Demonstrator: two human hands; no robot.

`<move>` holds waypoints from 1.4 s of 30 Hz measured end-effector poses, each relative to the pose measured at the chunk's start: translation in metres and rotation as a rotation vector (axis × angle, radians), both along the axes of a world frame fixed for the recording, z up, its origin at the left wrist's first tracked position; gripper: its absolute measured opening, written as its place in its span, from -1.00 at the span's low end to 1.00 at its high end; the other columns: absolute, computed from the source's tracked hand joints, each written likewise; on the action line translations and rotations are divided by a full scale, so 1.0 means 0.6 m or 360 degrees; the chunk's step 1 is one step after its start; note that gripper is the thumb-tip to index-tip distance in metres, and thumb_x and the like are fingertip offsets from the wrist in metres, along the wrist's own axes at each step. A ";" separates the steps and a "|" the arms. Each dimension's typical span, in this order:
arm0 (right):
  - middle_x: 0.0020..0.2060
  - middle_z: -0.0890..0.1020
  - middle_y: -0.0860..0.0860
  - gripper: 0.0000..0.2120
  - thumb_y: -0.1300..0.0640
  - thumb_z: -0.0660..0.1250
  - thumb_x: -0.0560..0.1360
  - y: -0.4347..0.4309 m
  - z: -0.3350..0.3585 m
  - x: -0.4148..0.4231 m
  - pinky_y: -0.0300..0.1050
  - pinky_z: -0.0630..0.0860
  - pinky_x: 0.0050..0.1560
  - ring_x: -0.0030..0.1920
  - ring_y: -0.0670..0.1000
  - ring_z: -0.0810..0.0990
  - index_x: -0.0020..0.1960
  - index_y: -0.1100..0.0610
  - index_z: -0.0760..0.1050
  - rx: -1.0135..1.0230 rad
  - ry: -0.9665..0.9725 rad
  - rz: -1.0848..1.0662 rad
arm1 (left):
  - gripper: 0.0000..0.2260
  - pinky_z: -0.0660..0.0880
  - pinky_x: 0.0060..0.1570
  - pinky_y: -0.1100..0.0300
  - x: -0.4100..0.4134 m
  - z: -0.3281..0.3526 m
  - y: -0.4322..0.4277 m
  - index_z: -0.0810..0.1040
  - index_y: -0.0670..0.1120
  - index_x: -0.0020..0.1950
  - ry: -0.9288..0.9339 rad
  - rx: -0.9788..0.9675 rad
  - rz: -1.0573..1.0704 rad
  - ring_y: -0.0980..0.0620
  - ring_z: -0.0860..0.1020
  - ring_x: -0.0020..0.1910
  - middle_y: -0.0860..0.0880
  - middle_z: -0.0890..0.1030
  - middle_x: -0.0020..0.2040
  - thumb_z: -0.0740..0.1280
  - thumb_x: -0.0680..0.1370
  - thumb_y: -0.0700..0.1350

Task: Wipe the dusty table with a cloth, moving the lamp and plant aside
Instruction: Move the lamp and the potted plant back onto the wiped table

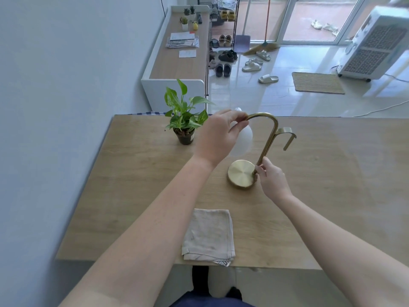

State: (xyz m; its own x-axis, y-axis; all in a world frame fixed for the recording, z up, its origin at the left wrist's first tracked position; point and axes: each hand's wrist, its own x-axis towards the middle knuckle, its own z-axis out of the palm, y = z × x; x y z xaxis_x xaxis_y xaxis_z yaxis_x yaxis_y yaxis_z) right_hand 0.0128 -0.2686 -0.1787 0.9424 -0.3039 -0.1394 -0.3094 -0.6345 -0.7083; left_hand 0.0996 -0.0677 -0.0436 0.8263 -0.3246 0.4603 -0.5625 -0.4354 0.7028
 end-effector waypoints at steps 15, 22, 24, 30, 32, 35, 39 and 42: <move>-0.04 0.67 -0.04 -0.86 0.03 0.23 0.74 0.019 0.008 -0.081 0.07 0.52 -0.05 -0.03 0.09 0.63 0.00 0.01 0.40 -0.0025 0.0064 0.0073 | -0.82 0.59 0.22 0.06 -0.104 0.001 0.022 0.75 -0.11 0.21 0.0045 -0.0054 0.0064 0.10 0.68 0.10 0.02 0.75 0.07 0.49 0.63 -0.11; -0.14 0.61 0.00 -0.77 -0.07 0.34 0.59 0.037 0.031 -0.092 0.02 0.48 -0.16 -0.12 0.09 0.58 -0.06 0.09 0.46 -0.0209 0.0351 0.0061 | -0.69 0.52 0.30 0.30 -0.115 -0.001 0.061 0.69 0.02 0.36 0.0355 -0.0222 0.0129 0.27 0.60 0.26 0.15 0.71 0.24 0.44 0.66 0.08; -0.18 0.62 0.01 -0.74 -0.09 0.33 0.61 0.054 0.038 -0.097 -0.04 0.46 -0.22 -0.16 0.04 0.58 -0.11 0.09 0.49 -0.0166 0.0346 0.0124 | -0.69 0.54 0.17 0.36 -0.110 -0.015 0.089 0.67 0.04 0.37 0.0489 -0.0332 0.0295 0.26 0.61 0.20 0.17 0.71 0.20 0.37 0.69 0.12; -0.24 0.58 -0.01 -0.82 0.05 0.33 0.64 0.134 0.046 -0.056 0.00 0.47 -0.11 -0.20 0.01 0.53 -0.10 0.09 0.58 0.0162 0.0194 0.0171 | -0.75 0.53 0.20 0.24 -0.061 -0.076 0.196 0.67 -0.02 0.25 0.0877 -0.0560 0.0729 0.19 0.61 0.16 0.11 0.68 0.13 0.26 0.75 0.04; -0.24 0.60 0.04 -0.72 0.03 0.34 0.65 0.155 0.029 -0.024 0.01 0.46 -0.07 -0.19 0.06 0.54 0.02 0.26 0.63 0.0383 0.0227 0.0040 | -0.77 0.53 0.32 0.00 -0.030 -0.100 0.226 0.67 0.01 0.16 0.1069 -0.0658 0.0788 -0.01 0.62 0.23 0.09 0.68 0.10 0.23 0.76 0.03; 0.05 0.73 0.02 -0.49 -0.30 0.32 0.55 0.182 -0.022 0.032 0.02 0.59 0.15 0.08 0.08 0.68 0.25 0.08 0.66 0.0603 0.0429 -0.0146 | -0.66 0.48 0.43 -0.14 0.022 -0.133 0.262 0.65 0.00 0.24 0.1278 -0.0668 0.0798 -0.03 0.60 0.27 0.07 0.66 0.17 0.15 0.77 0.12; 0.21 0.66 -0.02 -0.58 -0.30 0.25 0.49 0.243 -0.024 0.128 0.02 0.59 0.14 0.21 0.01 0.64 0.23 -0.14 0.60 0.0859 0.0066 -0.0234 | -0.52 0.39 0.52 -0.20 0.095 -0.174 0.293 0.58 -0.01 0.46 0.1462 -0.0666 0.0705 -0.06 0.54 0.37 0.03 0.59 0.36 0.06 0.77 0.23; 0.27 0.64 -0.03 -0.64 -0.13 0.20 0.62 0.294 0.017 0.186 0.01 0.57 0.14 0.24 0.00 0.63 0.31 -0.04 0.59 0.1062 -0.0052 -0.0354 | -0.43 0.34 0.56 -0.20 0.144 -0.198 0.304 0.50 0.00 0.56 0.1568 -0.0662 0.0581 -0.07 0.47 0.45 0.01 0.51 0.50 0.02 0.75 0.31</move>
State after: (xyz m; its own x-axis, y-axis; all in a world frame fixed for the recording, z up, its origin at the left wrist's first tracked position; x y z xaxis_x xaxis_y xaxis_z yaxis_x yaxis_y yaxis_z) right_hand 0.1246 -0.0922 -0.1684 0.8748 -0.3493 -0.3356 -0.3532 0.0143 -0.9354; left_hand 0.1857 0.1147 -0.1627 0.9029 0.0371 -0.4283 0.4299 -0.0889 0.8985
